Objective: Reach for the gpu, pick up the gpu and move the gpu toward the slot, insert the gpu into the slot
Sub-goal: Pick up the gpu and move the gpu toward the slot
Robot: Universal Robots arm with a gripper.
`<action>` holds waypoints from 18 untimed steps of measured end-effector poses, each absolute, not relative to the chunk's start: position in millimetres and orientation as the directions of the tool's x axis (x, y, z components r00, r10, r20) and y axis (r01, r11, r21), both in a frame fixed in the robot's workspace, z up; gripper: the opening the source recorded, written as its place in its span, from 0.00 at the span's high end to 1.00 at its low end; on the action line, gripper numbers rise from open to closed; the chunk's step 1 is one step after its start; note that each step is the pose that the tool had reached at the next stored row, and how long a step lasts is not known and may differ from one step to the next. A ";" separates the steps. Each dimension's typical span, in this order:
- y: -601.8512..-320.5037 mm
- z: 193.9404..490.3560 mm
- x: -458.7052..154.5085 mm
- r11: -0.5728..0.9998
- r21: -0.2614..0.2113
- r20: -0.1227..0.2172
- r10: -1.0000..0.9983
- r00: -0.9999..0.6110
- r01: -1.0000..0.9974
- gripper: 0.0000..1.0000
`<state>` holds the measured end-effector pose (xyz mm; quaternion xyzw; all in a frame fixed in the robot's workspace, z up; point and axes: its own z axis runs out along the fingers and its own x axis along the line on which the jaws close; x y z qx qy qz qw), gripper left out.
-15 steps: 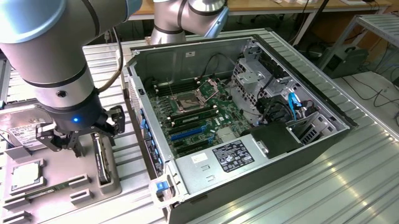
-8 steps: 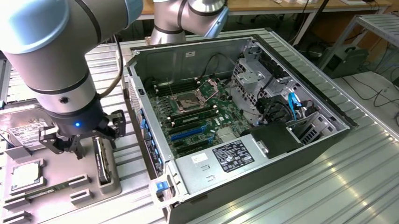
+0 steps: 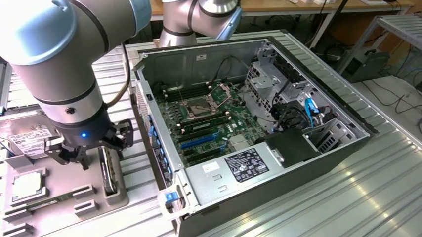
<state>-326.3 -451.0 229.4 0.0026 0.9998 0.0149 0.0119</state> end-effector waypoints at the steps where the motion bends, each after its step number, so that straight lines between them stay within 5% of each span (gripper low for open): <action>1: -451.0 229.4 -326.3 1.000 0.030 -0.023 0.006 -1.000 0.005 0.28; 11: -451.0 229.3 -326.3 1.000 0.030 -0.024 0.006 -1.000 0.005 0.29; 14: -451.0 229.3 -326.3 1.000 0.030 -0.024 0.006 -1.000 0.005 0.48; 18: -450.9 228.9 -325.5 1.000 0.029 -0.024 0.006 -1.000 0.005 0.61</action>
